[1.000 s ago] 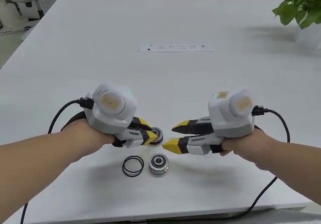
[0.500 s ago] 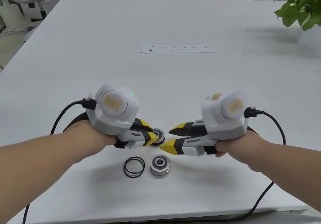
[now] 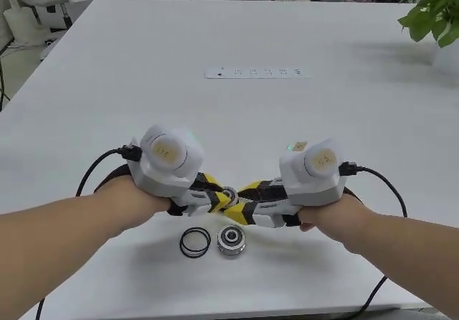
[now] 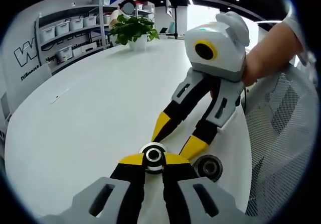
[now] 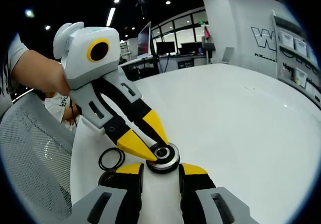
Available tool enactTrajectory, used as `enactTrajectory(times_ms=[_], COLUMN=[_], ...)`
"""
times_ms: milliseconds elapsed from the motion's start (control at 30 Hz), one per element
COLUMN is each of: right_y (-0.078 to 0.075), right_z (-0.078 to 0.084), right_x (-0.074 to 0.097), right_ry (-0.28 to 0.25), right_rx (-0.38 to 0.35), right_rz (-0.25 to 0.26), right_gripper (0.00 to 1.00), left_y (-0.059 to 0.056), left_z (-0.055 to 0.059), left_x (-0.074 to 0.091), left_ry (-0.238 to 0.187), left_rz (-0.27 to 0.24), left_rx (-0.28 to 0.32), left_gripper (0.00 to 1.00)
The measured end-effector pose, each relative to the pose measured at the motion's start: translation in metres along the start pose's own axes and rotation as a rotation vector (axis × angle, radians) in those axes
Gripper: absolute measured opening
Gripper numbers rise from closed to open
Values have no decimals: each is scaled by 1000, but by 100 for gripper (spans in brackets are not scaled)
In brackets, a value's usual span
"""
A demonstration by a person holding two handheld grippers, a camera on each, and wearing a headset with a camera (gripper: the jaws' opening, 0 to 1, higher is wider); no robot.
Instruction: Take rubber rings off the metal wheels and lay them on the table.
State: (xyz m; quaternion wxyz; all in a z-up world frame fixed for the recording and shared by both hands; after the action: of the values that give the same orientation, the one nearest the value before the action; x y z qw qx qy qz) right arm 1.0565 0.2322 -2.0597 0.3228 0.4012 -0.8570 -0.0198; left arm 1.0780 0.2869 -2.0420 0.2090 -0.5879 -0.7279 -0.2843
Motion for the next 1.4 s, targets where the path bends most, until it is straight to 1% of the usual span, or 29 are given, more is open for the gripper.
enactTrajectory(times_ms=[300, 800, 1033, 1400], right_y=[-2, -3, -3, -3], right_z=[1, 4, 4, 5], right_x=[0, 3, 4, 6], right_ry=[-2, 7, 11, 20], right_rx=[-2, -17, -11, -5], right_rz=[21, 23, 24, 23], right_gripper=[21, 14, 12, 5], left_y=[0, -1, -1, 0], left_z=[0, 0, 0, 0], left_x=[0, 0, 0, 0], left_ry=[0, 3, 7, 9], left_rz=[-5, -6, -7, -9], left_rx=[5, 9, 12, 15], left_gripper=[8, 8, 8, 8])
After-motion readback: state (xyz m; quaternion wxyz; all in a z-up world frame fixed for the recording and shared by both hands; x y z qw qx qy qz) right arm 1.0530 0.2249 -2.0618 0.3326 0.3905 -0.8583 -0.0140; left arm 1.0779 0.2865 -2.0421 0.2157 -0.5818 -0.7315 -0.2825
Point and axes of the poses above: the centre of the closed fingertips' face, and the gripper's own axes: x roughly backward along the fingers, y roughly to its left, z roughly out of its underside, the point moved 4 cm from there along x, roughly backward along the fingers, and after that the axes turned 10 degrees about -x, right-handed, at the moved point
